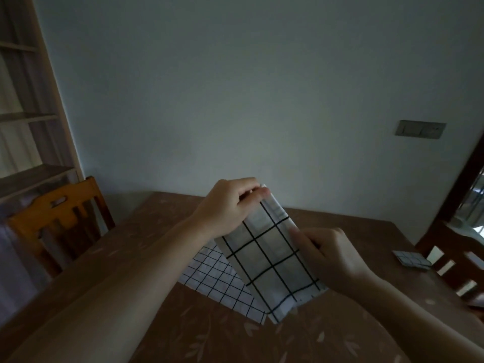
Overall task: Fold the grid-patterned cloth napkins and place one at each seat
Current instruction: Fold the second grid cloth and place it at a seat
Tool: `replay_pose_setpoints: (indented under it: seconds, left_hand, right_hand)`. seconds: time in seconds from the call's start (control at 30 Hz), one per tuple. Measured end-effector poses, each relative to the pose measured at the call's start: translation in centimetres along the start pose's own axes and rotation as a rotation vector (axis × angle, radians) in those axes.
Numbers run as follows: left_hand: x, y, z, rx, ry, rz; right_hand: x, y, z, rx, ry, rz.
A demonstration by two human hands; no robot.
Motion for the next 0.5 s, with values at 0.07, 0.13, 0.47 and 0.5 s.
replay_pose_setpoints:
  seconds: [0.07, 0.13, 0.47, 0.5]
  left_hand:
    - [0.2, 0.0, 0.0, -0.007, 0.014, 0.028]
    - [0.3, -0.1, 0.1, -0.017, 0.027, 0.037]
    - [0.8, 0.2, 1.0, -0.005, 0.027, 0.023]
    - [0.9, 0.2, 1.0, -0.008, 0.035, 0.027]
  right_hand:
    - [0.0, 0.2, 0.0, 0.011, -0.001, -0.013]
    - [-0.1, 0.2, 0.0, 0.006, 0.001, -0.036]
    - [0.2, 1.1, 0.1, 0.065, 0.021, -0.057]
    - [0.2, 1.2, 0.1, 0.084, 0.025, -0.063]
Point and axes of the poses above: each hand's wrist, its own y-axis away from the middle knuckle, its own z-axis out of the back of the hand, x = y × z, the point moved 2 cm from there along -y, towards the middle knuckle, and after that the axes turned 3 degrees about -z, right-handed, at the moved point
